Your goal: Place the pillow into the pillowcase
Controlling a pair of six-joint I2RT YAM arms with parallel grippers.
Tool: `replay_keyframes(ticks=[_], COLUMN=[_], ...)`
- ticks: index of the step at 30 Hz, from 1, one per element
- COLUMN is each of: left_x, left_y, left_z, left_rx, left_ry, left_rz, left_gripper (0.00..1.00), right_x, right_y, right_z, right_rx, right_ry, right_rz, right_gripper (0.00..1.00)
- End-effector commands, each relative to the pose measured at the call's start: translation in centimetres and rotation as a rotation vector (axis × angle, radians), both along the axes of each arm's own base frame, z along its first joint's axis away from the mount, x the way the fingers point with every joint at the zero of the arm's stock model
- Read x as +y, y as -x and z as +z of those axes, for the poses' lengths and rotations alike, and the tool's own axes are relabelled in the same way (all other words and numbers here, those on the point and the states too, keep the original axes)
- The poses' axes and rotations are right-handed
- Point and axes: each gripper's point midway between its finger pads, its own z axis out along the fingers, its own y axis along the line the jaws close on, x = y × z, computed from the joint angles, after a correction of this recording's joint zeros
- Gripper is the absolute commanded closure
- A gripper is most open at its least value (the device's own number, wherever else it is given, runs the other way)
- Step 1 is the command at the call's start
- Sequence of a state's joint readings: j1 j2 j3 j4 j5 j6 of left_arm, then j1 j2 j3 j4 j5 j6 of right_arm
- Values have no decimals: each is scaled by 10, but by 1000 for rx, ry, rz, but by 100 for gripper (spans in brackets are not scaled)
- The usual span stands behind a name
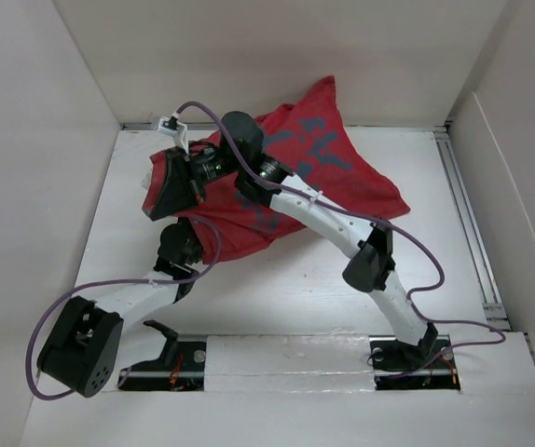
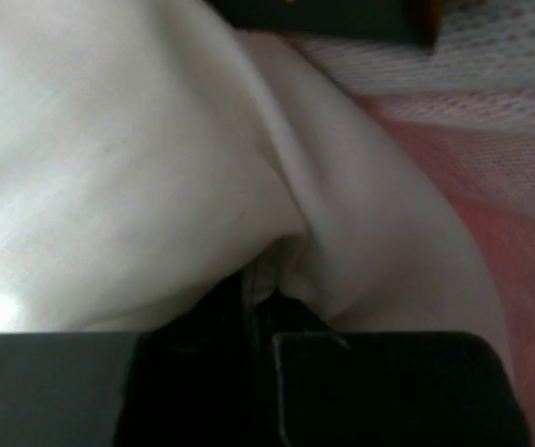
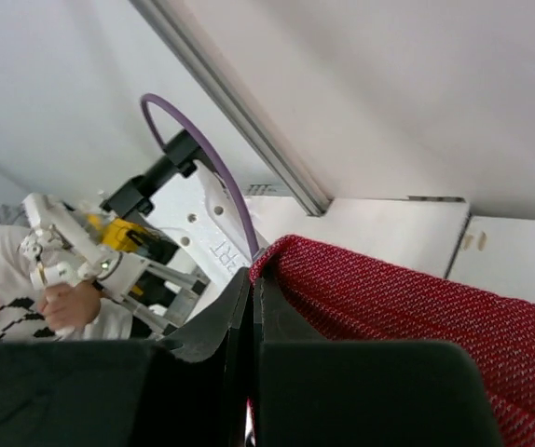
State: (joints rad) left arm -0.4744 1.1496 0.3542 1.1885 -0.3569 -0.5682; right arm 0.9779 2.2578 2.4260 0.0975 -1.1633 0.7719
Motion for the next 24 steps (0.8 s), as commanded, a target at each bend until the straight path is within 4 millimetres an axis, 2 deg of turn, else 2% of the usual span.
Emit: replay_keyframes(ticks=[1, 3, 4, 5, 6, 8, 9, 10, 11, 12, 13, 14, 15, 16, 17, 18, 19, 20, 21, 22, 23, 24], left_x=[3, 16, 20, 27, 32, 35, 32, 28, 22, 10, 1, -5, -24, -31, -39, -49, -56, -61, -61, -66, -70, -73], left_y=[9, 11, 14, 18, 24, 29, 32, 29, 26, 18, 11, 6, 2, 4, 5, 3, 7, 10, 10, 6, 9, 8], left_z=[87, 115, 130, 144, 176, 201, 210, 210, 208, 199, 178, 166, 143, 135, 107, 87, 81, 45, 45, 24, 21, 10], left_rx=[-209, -227, -242, -249, -303, -341, -365, -362, -361, -355, -320, -301, -258, -261, -216, -174, -186, -127, -126, -80, -91, -70], left_ry=[109, 90, 84, 74, 62, 71, 59, 67, 79, 74, 64, 89, 89, 107, 104, 148, 171, 181, 181, 178, 174, 163], left_rz=[-10, 58, 76, 105, 124, 132, 112, 96, 70, 26, 0, -30, -74, -97, -133, -182, -232, -267, -268, -281, -310, -319], left_gripper=[100, 100, 100, 100, 100, 100, 100, 100, 100, 100, 100, 100, 100, 100, 100, 100, 100, 100, 100, 100, 100, 100], right_x=[-29, -39, -42, -49, -58, -80, -90, -86, -106, -103, -99, -88, -83, -78, -70, -57, -49, -44, -38, -34, -30, -28], right_y=[93, 92, 85, 84, 84, 90, 96, 94, 105, 99, 91, 78, 68, 48, 32, 10, -10, -54, -60, -75, -89, -99], right_z=[75, 88, 91, 95, 102, 117, 124, 111, 130, 123, 121, 103, 94, 81, 61, 37, 17, -10, -20, -32, -43, -43], right_rx=[-93, -112, -108, -102, -117, -146, -185, -158, -191, -207, -192, -159, -140, -114, -75, -39, 3, 55, 64, 76, 112, 119], right_ry=[-183, -227, -235, -238, -249, -266, -315, -277, -325, -316, -302, -255, -228, -198, -144, -102, -47, 13, 24, 41, 76, 79], right_rz=[238, 246, 236, 248, 252, 256, 257, 255, 241, 216, 178, 150, 127, 87, 68, 33, -1, -77, -78, -105, -131, -150], right_gripper=[100, 100, 100, 100, 100, 100, 100, 100, 100, 100, 100, 100, 100, 100, 100, 100, 100, 100, 100, 100, 100, 100])
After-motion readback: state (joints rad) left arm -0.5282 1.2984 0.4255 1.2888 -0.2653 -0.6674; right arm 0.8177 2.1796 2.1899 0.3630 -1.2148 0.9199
